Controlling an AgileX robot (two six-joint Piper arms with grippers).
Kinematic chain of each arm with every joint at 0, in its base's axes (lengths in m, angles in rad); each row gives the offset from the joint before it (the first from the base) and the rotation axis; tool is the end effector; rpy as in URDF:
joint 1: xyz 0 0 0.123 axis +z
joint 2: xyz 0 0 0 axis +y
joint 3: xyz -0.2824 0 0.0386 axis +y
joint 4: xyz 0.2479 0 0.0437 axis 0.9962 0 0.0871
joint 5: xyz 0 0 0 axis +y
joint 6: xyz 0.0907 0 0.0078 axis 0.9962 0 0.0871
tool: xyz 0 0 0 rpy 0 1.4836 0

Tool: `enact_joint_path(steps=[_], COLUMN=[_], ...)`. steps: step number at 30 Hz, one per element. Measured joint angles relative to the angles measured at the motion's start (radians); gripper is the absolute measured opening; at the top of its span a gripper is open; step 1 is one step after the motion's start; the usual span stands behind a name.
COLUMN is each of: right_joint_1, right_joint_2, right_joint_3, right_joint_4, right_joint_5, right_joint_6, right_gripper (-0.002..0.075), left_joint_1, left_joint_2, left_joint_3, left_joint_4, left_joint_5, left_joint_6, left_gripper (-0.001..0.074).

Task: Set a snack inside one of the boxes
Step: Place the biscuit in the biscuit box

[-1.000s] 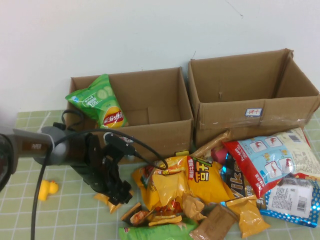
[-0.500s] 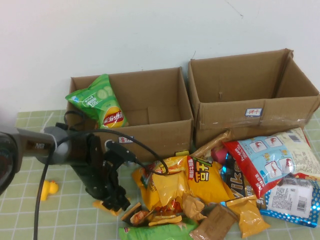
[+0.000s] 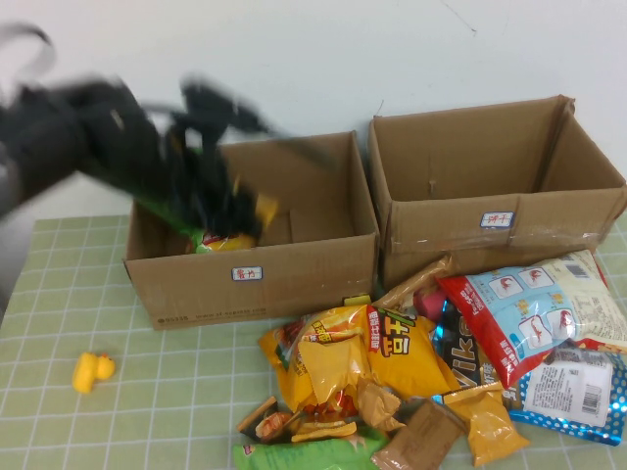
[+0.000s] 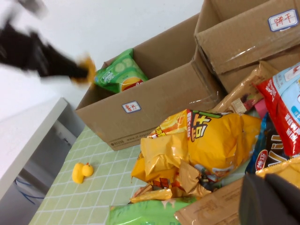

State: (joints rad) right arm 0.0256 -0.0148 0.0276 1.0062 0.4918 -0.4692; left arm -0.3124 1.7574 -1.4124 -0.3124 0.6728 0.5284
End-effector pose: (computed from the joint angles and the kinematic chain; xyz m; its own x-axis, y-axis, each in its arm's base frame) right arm 0.0462 0.0376 0.1809 -0.3710 0.4129 -0.8318 -0.2738 0.8072 0.5229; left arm 0.3690 -0.1375 0.2802 -0.6051 0.4814 -0.6341 0.6055 0.7954 0.0261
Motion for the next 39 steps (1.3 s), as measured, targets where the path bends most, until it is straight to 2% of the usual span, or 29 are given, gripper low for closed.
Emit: enact_joint_path(steps=[8, 16, 22, 27, 35, 37, 39], right_joint_1=[0.000, 0.000, 0.000, 0.000, 0.000, 0.000, 0.000], right_joint_2=[0.000, 0.000, 0.000, 0.000, 0.000, 0.000, 0.000], right_joint_3=[0.000, 0.000, 0.000, 0.000, 0.000, 0.000, 0.000], right_joint_4=[0.007, 0.007, 0.009, 0.009, 0.009, 0.009, 0.011], right_joint_5=[0.000, 0.000, 0.000, 0.000, 0.000, 0.000, 0.000], right_joint_6=[-0.024, -0.026, -0.026, -0.026, -0.030, -0.030, -0.030], right_gripper=[-0.0002, -0.0002, -0.0002, -0.0002, -0.0002, -0.0002, -0.0002], left_joint_1=[-0.067, -0.149, -0.167, -0.167, -0.168, -0.168, -0.170], left_joint_2=[-0.041, 0.169, 0.318, 0.415, 0.495, 0.501, 0.510], left_joint_3=[-0.133, -0.215, -0.316, -0.393, -0.464, -0.464, -0.464], left_joint_4=[-0.421, -0.681, -0.904, -0.998, -1.032, -1.032, -1.032], left_joint_5=[-0.140, -0.230, -0.291, -0.303, -0.311, -0.311, -0.313], left_joint_6=[0.359, 0.512, 0.686, 0.727, 0.745, 0.749, 0.754], left_gripper=[0.0310, 0.0309, 0.0309, 0.0309, 0.0309, 0.0342, 0.0417])
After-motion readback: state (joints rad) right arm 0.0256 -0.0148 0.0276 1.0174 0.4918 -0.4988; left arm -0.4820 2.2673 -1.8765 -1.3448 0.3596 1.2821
